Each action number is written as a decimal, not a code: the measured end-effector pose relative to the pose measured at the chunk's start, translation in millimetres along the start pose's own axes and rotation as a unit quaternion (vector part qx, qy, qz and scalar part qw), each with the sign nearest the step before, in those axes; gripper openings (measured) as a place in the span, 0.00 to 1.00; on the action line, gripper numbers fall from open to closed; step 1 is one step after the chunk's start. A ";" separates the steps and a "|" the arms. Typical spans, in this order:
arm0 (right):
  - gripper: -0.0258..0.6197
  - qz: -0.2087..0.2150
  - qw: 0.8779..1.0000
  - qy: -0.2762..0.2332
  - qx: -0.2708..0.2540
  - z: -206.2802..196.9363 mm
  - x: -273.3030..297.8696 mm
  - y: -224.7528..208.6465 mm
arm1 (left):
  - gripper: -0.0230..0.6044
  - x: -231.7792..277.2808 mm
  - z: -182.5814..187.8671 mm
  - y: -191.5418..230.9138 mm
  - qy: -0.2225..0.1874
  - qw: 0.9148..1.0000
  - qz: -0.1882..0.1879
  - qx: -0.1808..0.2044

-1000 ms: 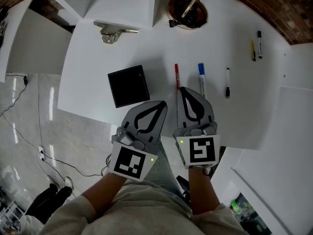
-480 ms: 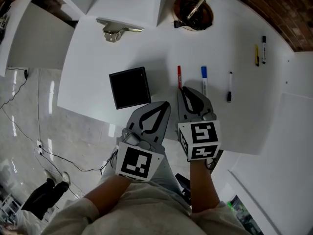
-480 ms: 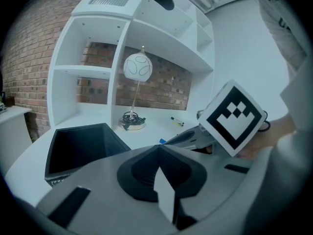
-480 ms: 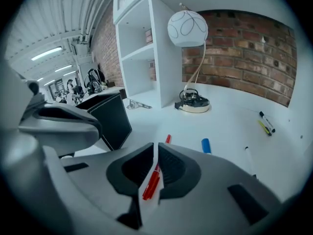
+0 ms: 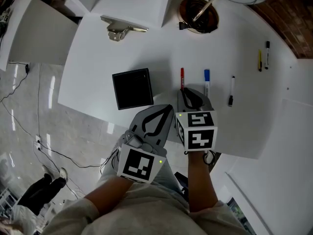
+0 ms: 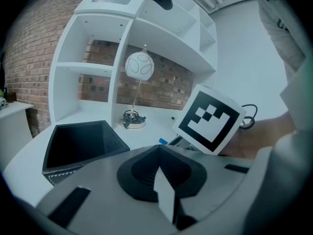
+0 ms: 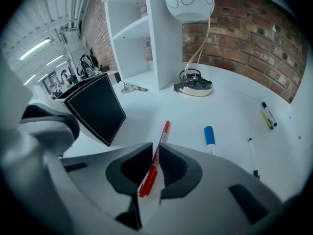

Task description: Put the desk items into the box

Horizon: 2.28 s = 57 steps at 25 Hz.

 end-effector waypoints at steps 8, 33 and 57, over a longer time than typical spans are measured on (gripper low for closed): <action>0.18 0.000 0.999 0.032 0.014 -1.8 12.5 -5.3 | 0.05 -0.9 -1.6 5.0 0.004 1.000 0.005 -0.012; 0.12 -0.001 0.998 0.040 0.055 0.2 15.2 -6.4 | 0.05 -10.8 0.9 6.9 0.007 1.000 0.002 -0.015; 0.12 -0.038 0.993 -0.095 0.065 36.9 -77.8 4.4 | 0.05 -44.9 34.9 -12.8 -0.010 1.000 -0.014 -0.006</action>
Point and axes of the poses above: the fingertips, and each gripper's own axes: x forward along the fingers, y to its left, z out of its top, the point moved 3 cm from there along -x, backward along the fingers, and after that the axes turned 9 degrees about -x, right-handed, at the moved point
